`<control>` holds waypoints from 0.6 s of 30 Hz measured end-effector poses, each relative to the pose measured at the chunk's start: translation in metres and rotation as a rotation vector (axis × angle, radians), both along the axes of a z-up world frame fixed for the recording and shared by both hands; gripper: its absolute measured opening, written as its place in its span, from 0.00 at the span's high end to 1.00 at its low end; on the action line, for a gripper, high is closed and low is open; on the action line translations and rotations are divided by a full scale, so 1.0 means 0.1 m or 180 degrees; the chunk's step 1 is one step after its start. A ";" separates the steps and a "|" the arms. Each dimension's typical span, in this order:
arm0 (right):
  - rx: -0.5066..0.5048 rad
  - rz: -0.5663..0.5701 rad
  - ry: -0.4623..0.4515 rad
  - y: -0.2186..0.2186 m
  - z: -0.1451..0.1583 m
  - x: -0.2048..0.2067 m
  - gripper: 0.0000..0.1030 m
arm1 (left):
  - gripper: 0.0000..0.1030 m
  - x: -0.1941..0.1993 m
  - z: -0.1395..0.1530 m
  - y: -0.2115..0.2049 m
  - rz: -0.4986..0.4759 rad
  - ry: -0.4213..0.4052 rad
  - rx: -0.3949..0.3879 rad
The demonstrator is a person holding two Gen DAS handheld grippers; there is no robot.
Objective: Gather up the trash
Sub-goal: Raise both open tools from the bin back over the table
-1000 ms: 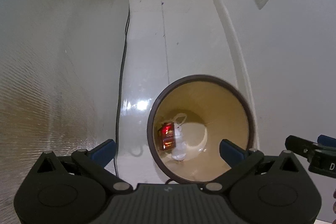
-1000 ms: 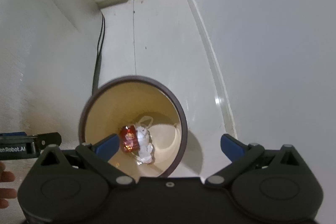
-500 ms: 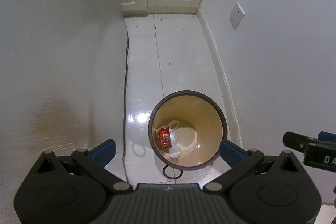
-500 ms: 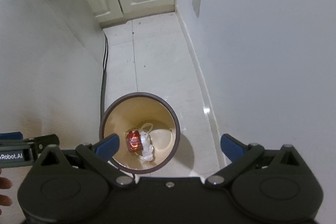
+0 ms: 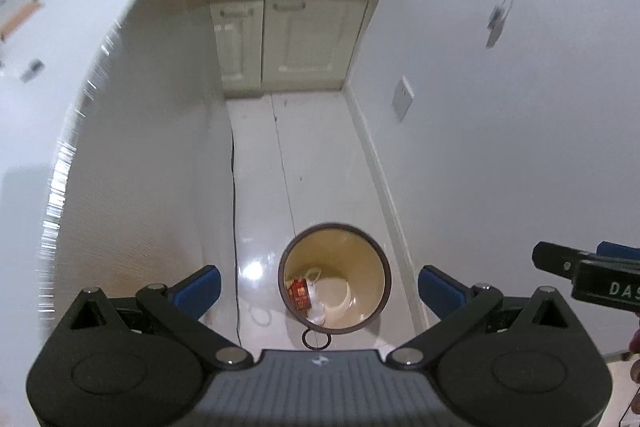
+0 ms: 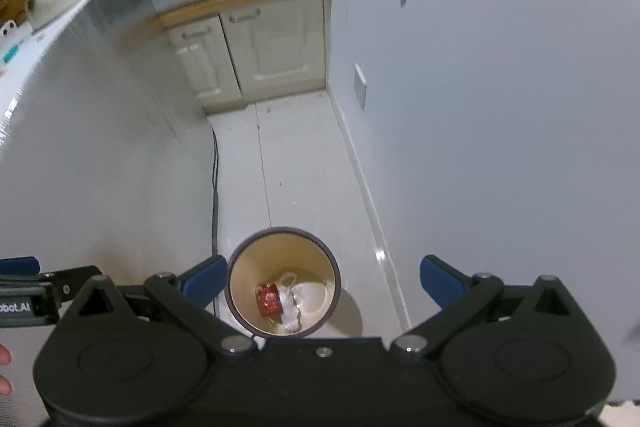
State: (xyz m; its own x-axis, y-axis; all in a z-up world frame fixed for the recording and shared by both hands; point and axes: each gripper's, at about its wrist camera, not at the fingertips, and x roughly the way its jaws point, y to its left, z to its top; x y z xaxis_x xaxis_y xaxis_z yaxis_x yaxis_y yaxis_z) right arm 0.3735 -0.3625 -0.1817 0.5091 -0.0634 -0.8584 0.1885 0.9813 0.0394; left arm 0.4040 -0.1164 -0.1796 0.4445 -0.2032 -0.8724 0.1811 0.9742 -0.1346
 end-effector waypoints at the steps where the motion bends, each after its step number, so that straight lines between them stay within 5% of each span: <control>1: -0.0016 0.0002 -0.0021 0.03 0.09 -0.03 0.00 | 0.00 -0.04 0.09 0.04 -0.0004 -0.0043 -0.0008; 18: -0.0076 0.0284 -0.0643 0.93 1.43 -0.65 0.00 | 0.00 -0.90 1.47 1.09 0.0207 -0.0856 -0.0234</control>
